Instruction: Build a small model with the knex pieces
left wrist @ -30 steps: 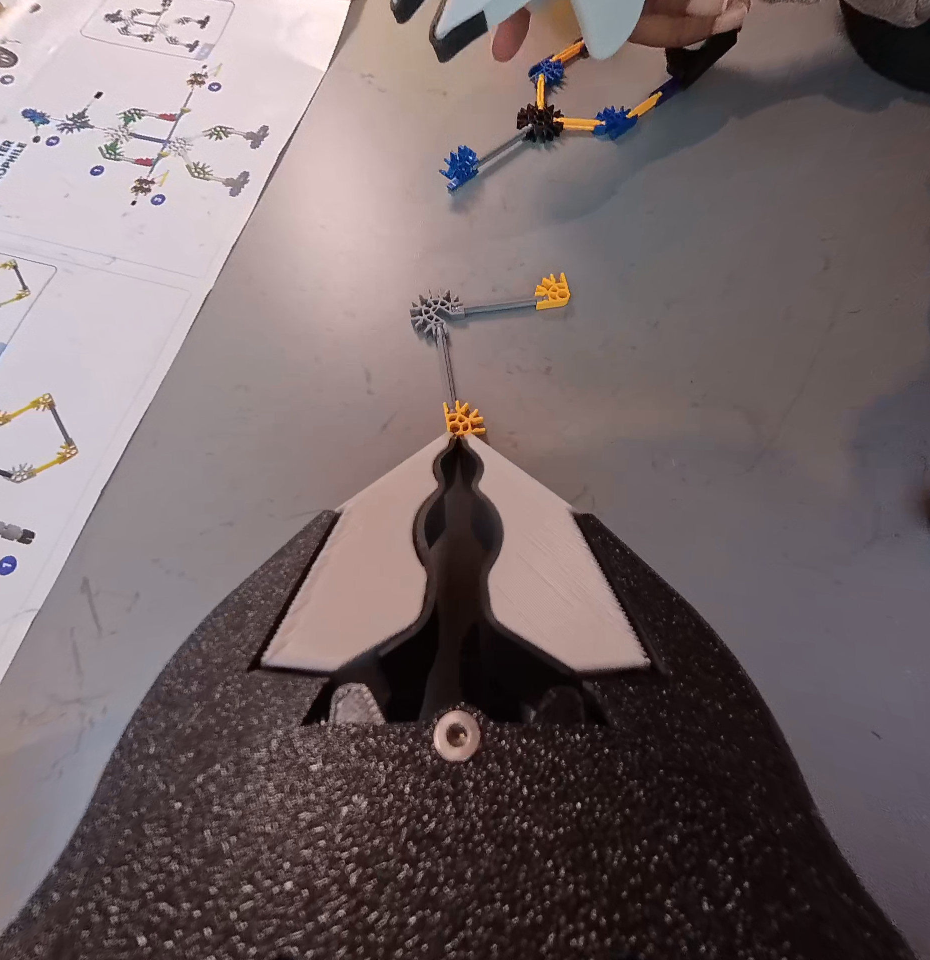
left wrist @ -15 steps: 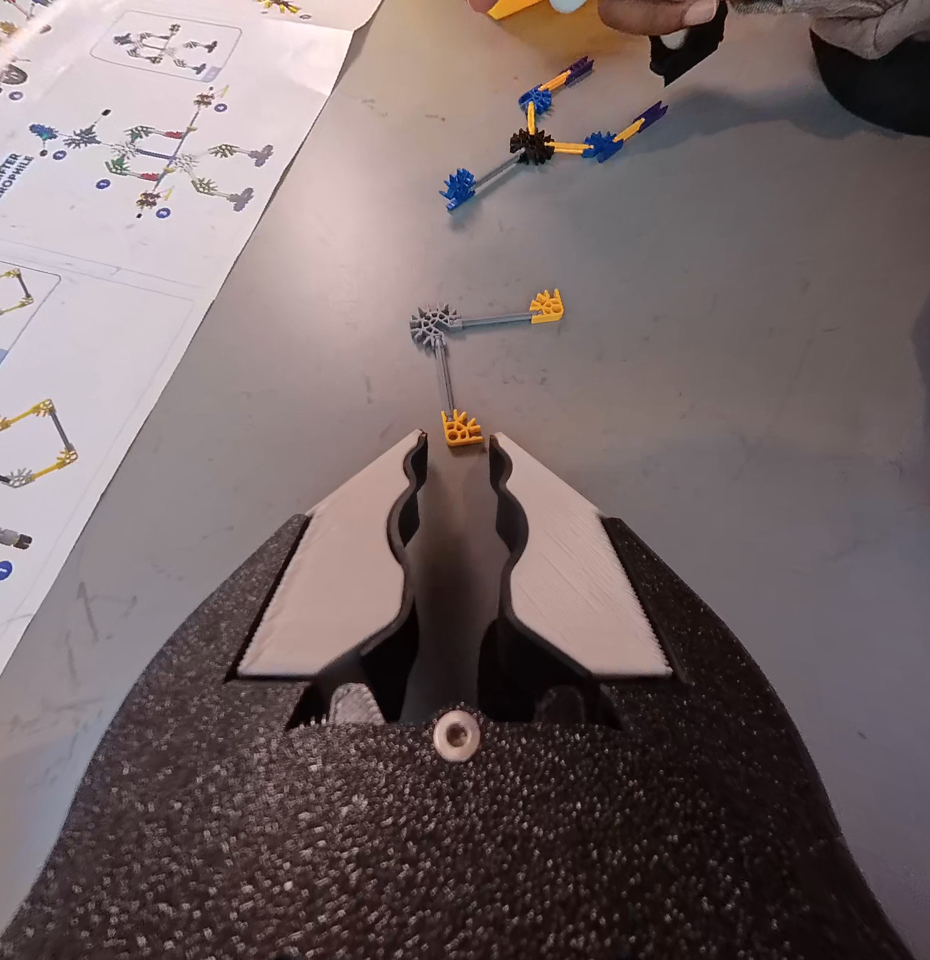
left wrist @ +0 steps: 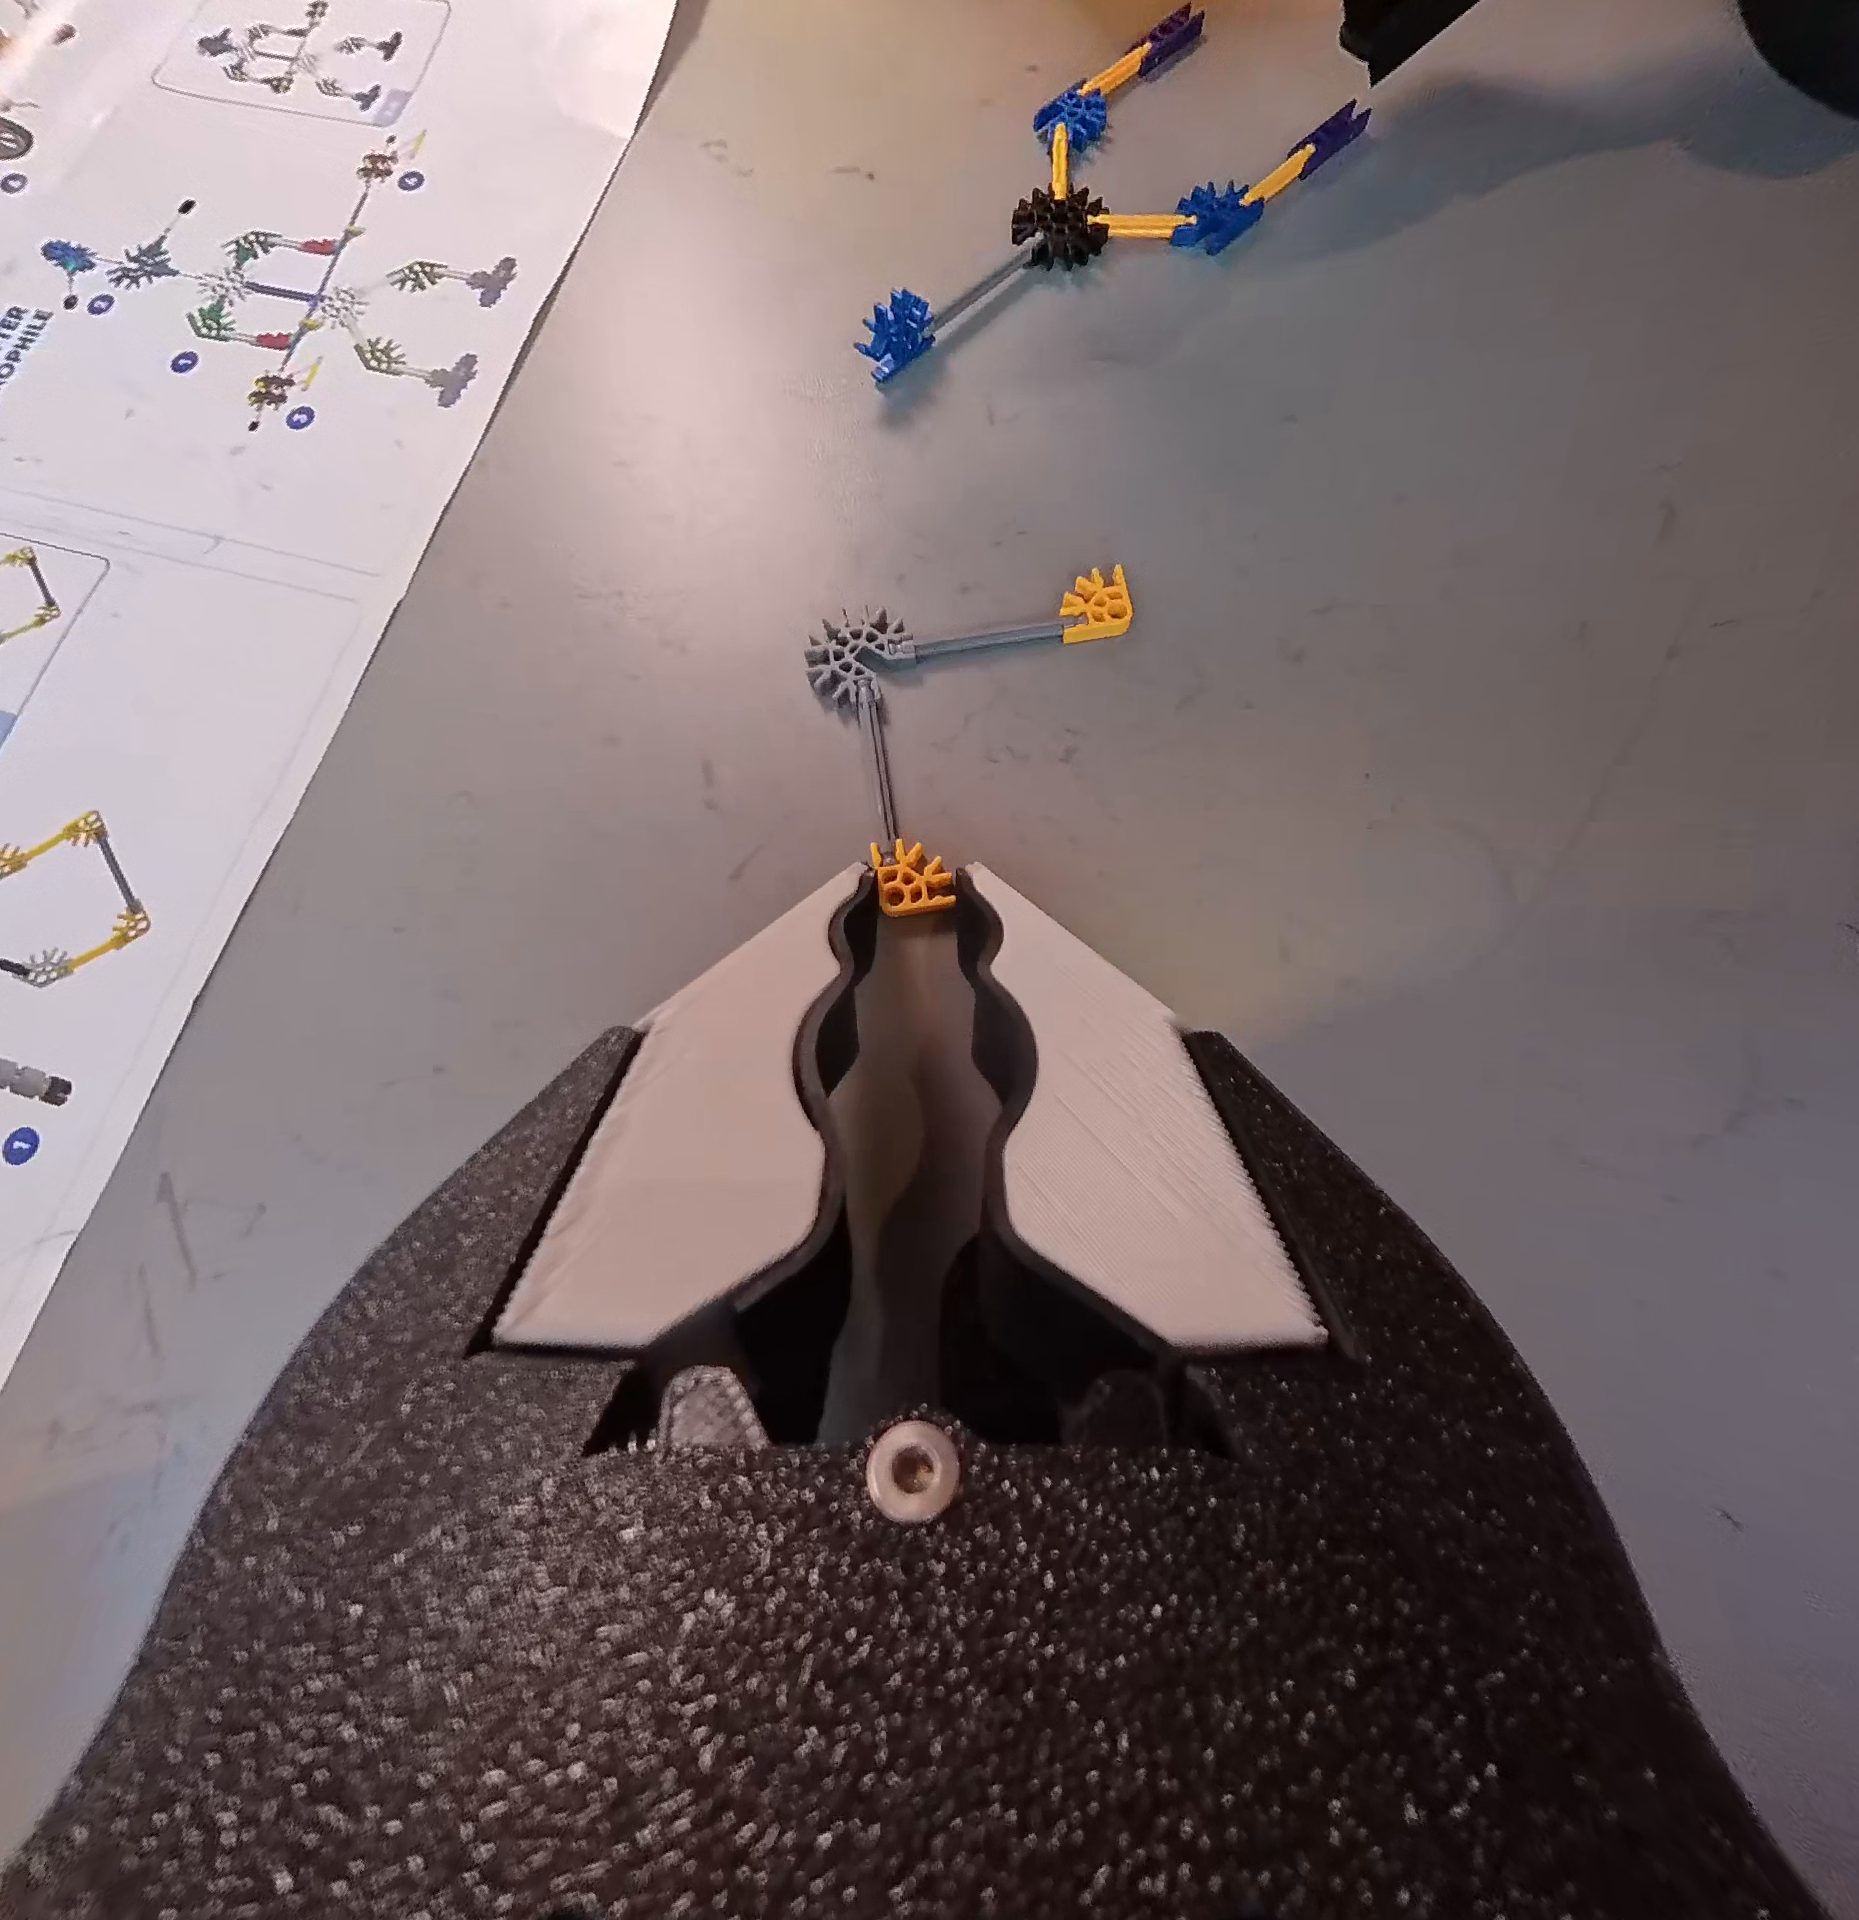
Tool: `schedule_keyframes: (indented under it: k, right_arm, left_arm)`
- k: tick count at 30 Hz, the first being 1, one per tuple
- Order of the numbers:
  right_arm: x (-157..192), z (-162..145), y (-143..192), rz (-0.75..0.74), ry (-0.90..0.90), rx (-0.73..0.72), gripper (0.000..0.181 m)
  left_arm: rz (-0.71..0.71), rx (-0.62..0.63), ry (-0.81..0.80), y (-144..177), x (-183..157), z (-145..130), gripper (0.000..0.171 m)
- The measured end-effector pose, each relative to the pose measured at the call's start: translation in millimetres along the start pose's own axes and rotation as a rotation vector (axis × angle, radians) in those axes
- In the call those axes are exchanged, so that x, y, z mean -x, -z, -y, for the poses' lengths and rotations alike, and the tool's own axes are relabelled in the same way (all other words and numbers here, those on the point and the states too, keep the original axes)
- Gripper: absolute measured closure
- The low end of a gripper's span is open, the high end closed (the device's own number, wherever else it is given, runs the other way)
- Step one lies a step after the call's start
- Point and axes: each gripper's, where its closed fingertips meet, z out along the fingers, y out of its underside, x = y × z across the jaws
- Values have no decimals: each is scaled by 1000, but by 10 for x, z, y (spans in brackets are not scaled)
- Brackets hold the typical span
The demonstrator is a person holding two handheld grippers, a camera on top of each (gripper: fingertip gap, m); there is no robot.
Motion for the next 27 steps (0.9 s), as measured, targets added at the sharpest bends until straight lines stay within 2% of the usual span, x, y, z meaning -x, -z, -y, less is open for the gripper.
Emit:
schedule_keyframes:
  k: [9, 19, 27]
  right_arm:
    - [0, -47, -20, -7, 26, 19, 164]
    - [8, -116, -52, -6, 49, 49, 164]
    - [9, -130, -56, -7, 53, 54, 164]
  left_arm:
    - [-12, 4, 17, 18, -55, 1, 157]
    - [51, -1, 112, 54, 118, -21, 157]
    - [38, 0, 109, 53, 84, -17, 157]
